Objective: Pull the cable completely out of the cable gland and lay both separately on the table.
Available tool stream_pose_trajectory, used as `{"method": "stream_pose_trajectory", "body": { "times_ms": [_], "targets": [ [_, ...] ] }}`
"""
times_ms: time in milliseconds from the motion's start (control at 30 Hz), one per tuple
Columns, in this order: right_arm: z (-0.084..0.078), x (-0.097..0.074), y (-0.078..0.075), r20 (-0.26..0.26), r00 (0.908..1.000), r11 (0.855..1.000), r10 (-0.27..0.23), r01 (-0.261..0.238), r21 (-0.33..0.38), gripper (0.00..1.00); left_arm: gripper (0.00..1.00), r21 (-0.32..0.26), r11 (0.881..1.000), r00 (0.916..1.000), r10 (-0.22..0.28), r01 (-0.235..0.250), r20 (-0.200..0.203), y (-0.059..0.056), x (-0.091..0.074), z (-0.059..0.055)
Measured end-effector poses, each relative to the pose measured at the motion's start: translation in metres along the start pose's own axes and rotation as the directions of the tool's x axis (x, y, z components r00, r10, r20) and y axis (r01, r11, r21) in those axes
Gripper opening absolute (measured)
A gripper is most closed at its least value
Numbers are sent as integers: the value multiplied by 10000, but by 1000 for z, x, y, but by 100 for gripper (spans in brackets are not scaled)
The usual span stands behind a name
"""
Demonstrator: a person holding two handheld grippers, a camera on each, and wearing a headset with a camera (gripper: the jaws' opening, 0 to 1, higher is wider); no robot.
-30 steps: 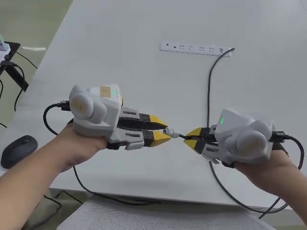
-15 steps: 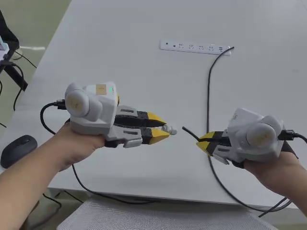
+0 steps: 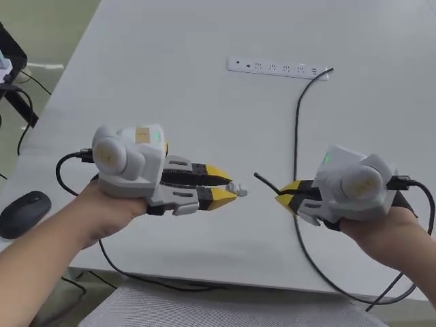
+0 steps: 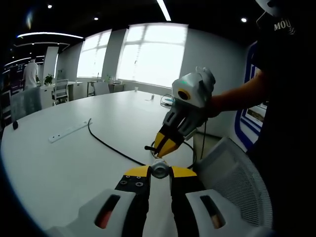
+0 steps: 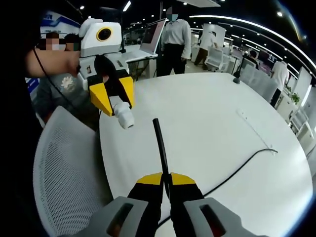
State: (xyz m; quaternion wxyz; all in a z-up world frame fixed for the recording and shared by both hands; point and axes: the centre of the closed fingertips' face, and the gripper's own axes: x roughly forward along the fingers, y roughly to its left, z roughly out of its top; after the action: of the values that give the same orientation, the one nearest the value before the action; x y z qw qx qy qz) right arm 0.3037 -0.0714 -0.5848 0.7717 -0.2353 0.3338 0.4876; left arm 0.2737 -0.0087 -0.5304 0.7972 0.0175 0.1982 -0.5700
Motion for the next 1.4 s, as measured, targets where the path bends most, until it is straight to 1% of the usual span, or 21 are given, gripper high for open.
{"method": "stream_pose_trajectory", "body": {
  "times_ms": [167,200,300,367,400,433,467,567,633,700,733,767,800,900,967,1000,1133,1200,1233,1333,1400],
  "targets": [
    [11,13,-9,-310,9995,9999,84,-87,-100,0,16,129,9998,9998,178,-179,83,5,-2,-9],
    [12,14,-10,-340,9994,9999,108,-111,-93,0,16,233,9993,9996,276,-279,112,7,-3,-11],
    [20,24,-15,-483,9986,9997,212,-218,-119,0,16,260,9989,9991,381,-385,177,11,-3,-17],
    [26,31,-18,-498,9983,9993,298,-308,-202,0,16,189,9987,9988,460,-463,143,14,-3,-23],
    [31,35,-18,-438,9983,9988,395,-408,-288,0,16,139,9984,9985,539,-541,125,16,-4,-27],
    [33,36,-18,-425,9982,9986,430,-443,-302,0,16,116,9983,9983,563,-565,133,17,-4,-28],
    [38,42,-18,-453,9976,9979,530,-546,-355,0,16,14,9979,9978,653,-653,146,20,-4,-34],
    [44,55,-18,-572,9960,9953,693,-729,-638,0,16,-120,9964,9964,844,-843,75,26,-4,-47],
    [51,63,-19,-603,9951,9948,778,-815,-619,0,16,-269,9949,9952,974,-972,30,30,-5,-55],
    [57,73,-16,-578,9938,9937,954,-986,-540,0,16,-311,9937,9942,1076,-1075,20,32,-6,-63],
    [59,77,-13,-604,9932,9930,998,-1033,-580,0,16,-309,9936,9941,1087,-1087,-4,33,-6,-65],
    [61,82,-12,-632,9925,9919,1048,-1089,-650,0,16,-329,9929,9934,1141,-1145,-134,34,-6,-72],
    [63,88,-9,-728,9908,9902,1137,-1191,-734,0,16,-296,9926,9930,1171,-1175,-153,35,-7,-76],
    [66,102,-6,-846,9880,9871,1292,-1363,-838,0,16,-449,9896,9905,1357,-1365,-202,40,-10,-90],
    [69,110,-2,-864,9862,9851,1411,-1485,-866,0,16,-658,9865,9885,1480,-1497,-299,44,-12,-97],
    [69,116,-1,-898,9848,9837,1485,-1564,-889,0,16,-662,9848,9868,1590,-1607,-309,47,-13,-101],
    [66,133,3,-1189,9808,9807,1548,-1671,-1012,0,16,-815,9809,9839,1740,-1768,-397,51,-17,-111],
    [68,141,5,-1219,9797,9802,1593,-1717,-987,0,16,-916,9780,9817,1833,-1873,-507,54,-19,-117],
    [68,144,6,-1235,9786,9790,1644,-1772,-1012,0,16,-958,9768,9810,1877,-1917,-495,54,-19,-118],
    [64,154,3,-1409,9751,9786,1714,-1850,-897,0,16,-1021,9735,9778,1985,-2047,-679,57,-19,-127],
    [62,159,3,-1477,9741,9786,1712,-1855,-895,0,16,-1045,9728,9772,2001,-2068,-717,58,-19,-129]
  ]
}}
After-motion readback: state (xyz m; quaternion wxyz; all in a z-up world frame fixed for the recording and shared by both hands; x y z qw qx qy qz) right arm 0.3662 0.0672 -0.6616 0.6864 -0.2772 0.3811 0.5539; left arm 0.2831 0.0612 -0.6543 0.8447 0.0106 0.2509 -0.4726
